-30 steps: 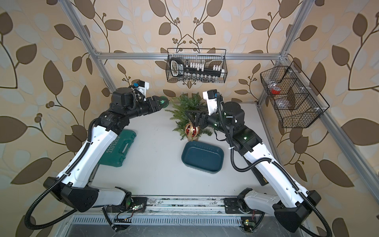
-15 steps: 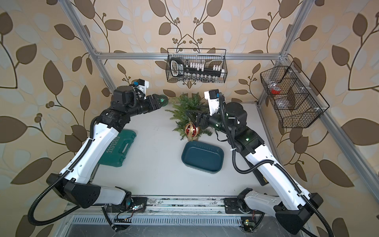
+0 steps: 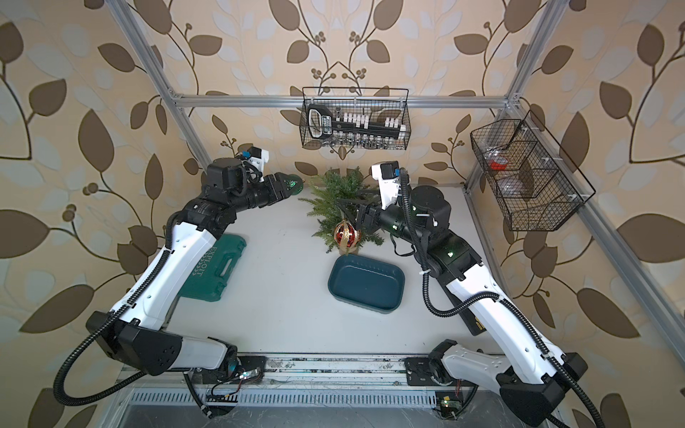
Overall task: Decorate the small christmas tree with ornaments
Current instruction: Hang an ornament on the christmas tree.
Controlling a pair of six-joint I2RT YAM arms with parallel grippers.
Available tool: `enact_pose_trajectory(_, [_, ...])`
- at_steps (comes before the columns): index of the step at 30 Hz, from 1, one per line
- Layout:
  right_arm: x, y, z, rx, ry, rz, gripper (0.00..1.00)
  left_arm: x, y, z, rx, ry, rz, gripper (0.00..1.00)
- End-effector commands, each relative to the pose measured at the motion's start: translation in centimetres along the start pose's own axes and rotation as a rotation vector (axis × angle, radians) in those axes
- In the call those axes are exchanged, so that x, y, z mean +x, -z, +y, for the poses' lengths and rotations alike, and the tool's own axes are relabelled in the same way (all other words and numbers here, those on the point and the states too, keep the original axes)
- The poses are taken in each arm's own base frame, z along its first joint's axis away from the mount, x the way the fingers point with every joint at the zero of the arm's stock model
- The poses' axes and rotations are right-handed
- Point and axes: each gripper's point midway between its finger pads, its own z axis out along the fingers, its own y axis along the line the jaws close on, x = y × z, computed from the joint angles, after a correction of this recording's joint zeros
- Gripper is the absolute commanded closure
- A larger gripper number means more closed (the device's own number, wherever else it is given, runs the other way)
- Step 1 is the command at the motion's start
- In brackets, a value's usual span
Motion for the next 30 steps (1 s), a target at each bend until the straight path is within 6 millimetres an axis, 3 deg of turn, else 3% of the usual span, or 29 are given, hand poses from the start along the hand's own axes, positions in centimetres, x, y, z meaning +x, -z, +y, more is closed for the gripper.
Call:
enact_pose_trajectory(1, [0.1, 0.0, -0.2, 0.003, -0.006, -0.001, 0.27, -0.9, 0.8, -1.5, 0.067, -0.022, -0.035, 0.45])
enact_pose_trajectory(7, [0.3, -0.1, -0.4, 0.006, -0.007, 0.001, 0.27, -0.6, 0.6, -1.6, 0.083, -0.015, -0.023, 0.45])
enact_pose_trajectory(22, [0.9, -0.4, -0.5, -0.003, -0.022, 0.01, 0.27, -1.9, 0.5, -2.4, 0.099, -0.019, -0.045, 0.45])
enact_pose_trajectory(30, [0.6, -3.6, -0.2, -0.036, -0.038, 0.114, 0.39, -1.2, 0.7, -2.2, 0.104, -0.005, -0.042, 0.45])
